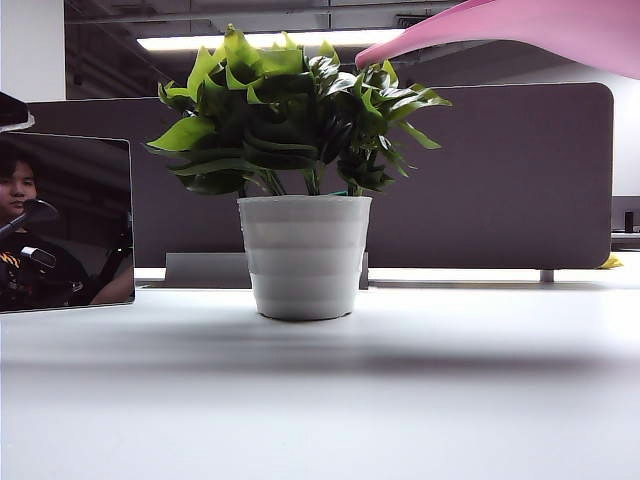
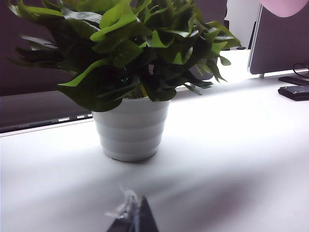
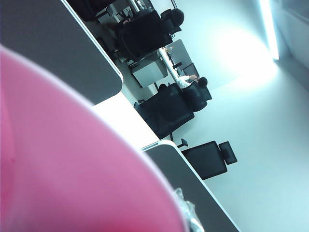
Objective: Pick up the watering can from the table, water the potted plant, and put the can back.
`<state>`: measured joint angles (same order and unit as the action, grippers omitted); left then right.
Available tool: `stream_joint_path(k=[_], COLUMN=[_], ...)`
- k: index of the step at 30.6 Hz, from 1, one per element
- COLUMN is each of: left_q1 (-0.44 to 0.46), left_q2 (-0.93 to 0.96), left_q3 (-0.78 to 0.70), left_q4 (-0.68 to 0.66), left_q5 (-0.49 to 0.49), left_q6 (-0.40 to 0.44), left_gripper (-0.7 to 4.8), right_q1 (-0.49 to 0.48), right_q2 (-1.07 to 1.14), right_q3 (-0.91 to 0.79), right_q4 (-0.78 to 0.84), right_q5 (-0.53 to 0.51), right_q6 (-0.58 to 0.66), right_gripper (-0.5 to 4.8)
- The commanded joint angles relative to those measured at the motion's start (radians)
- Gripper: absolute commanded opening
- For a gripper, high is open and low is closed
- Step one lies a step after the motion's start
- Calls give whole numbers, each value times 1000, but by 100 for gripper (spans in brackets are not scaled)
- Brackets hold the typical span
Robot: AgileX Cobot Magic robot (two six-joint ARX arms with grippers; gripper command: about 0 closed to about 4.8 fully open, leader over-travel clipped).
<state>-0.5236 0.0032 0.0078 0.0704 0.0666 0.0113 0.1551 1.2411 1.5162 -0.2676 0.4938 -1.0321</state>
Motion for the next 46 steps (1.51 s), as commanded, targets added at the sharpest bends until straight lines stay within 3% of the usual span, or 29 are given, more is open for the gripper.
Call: stream_joint_path(k=[1,37,46], left_q1=[-1,-1,-1], left_q2=[1,1,1], left_q3=[1,1,1], left_q4=[13,13,13], left_q5=[0,0,1], left_q6=[7,7,7], left_gripper=[-5,-5,-5], right_q1=[0,3,2], right_q2=[-12,-12,-14], right_q3=[18,22,22], right_q4=[93,108,58], right_q5=[6,5,6], right_q6=[2,4,110], right_gripper=[-6,-6,-6])
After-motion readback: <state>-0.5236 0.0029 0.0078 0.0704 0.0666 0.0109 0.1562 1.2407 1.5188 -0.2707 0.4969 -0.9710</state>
